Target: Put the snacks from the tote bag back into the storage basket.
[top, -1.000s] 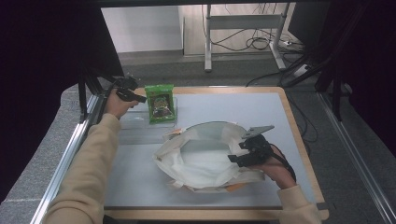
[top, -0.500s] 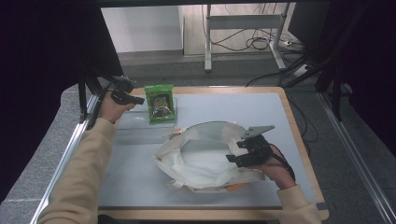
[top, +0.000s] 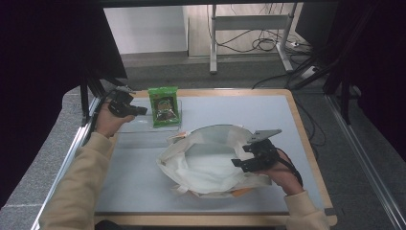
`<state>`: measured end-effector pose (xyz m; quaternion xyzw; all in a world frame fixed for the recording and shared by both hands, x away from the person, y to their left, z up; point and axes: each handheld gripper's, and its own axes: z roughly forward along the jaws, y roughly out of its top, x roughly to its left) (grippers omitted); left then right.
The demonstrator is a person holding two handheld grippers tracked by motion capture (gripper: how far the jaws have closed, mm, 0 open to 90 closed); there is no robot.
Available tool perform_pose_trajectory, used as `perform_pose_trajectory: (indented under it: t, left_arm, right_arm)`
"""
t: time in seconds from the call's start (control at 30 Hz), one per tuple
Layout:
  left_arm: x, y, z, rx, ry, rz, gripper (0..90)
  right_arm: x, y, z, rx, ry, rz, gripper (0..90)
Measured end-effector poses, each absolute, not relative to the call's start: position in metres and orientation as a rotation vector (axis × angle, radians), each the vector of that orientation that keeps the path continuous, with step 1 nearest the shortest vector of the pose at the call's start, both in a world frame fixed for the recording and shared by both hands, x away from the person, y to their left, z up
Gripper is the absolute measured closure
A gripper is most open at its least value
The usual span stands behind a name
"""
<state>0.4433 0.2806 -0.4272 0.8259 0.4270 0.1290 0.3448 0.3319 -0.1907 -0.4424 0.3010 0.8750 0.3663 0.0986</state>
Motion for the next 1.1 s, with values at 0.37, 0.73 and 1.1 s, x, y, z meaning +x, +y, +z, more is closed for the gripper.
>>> perform_pose_trajectory:
  t: [0.37, 0.73, 1.1]
  left_arm:
    - [0.416, 0.274, -0.428, 2.135, 1.048, 0.312, 88.9]
    - [0.387, 0.261, -0.431, 2.15, 0.99, 0.278, 88.7]
    - [0.359, 0.243, -0.44, 2.161, 0.915, 0.235, 84.5]
  right_arm:
    - [0.333, -0.19, -0.443, 0.89, 2.593, 1.082, 30.0]
    - [0.331, -0.194, -0.436, 0.889, 2.565, 1.099, 30.0]
    - [0.331, -0.207, -0.427, 0.91, 2.516, 1.134, 30.1]
